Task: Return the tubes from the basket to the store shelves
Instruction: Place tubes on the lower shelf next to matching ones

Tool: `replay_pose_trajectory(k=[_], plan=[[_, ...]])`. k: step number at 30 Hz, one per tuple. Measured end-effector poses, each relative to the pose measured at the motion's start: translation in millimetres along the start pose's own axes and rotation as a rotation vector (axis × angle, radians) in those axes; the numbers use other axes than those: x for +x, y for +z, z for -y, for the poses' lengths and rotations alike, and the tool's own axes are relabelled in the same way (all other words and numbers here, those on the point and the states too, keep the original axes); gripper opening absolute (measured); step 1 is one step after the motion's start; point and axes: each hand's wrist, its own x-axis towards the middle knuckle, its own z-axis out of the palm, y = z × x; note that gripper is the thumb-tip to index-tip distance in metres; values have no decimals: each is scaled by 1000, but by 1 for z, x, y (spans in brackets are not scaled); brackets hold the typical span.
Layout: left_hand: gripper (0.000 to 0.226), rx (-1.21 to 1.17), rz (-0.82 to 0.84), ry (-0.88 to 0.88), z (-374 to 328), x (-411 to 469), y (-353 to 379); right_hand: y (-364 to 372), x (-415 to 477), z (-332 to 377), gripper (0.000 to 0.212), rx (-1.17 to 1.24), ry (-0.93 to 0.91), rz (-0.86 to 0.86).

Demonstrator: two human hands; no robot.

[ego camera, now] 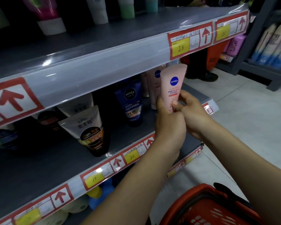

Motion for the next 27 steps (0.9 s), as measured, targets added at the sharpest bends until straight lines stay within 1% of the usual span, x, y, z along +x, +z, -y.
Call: replay_pose_trajectory(k=[5,10,15,17,20,22,25,27], plan=[[68,-43,-15,-13,-1,10,-2,5,15,-7,31,-65,3,2],[74,-13,9,10,1,10,-5,6,14,-8,33,-48,27,-6],[80,-37,51,7,7,1,-10,1,7,-9,28,-83,35,12],[80,-43,45,9,7,0,-9,1,3,-7,31,-83,38,9],[81,-43,38,-2,10,-3,-11,2,-6,-2,43,-66,51,-40],[75,12,-10,17,11,-7,-12,-2,-17,4,47,-117,68,-113],[55,200,-123,85,12,-26,-11,-15,-49,10,43,-227,50,-250],[44,386,-128,216,10,-46,-11,-28,-80,14,40,-353,9,-308]])
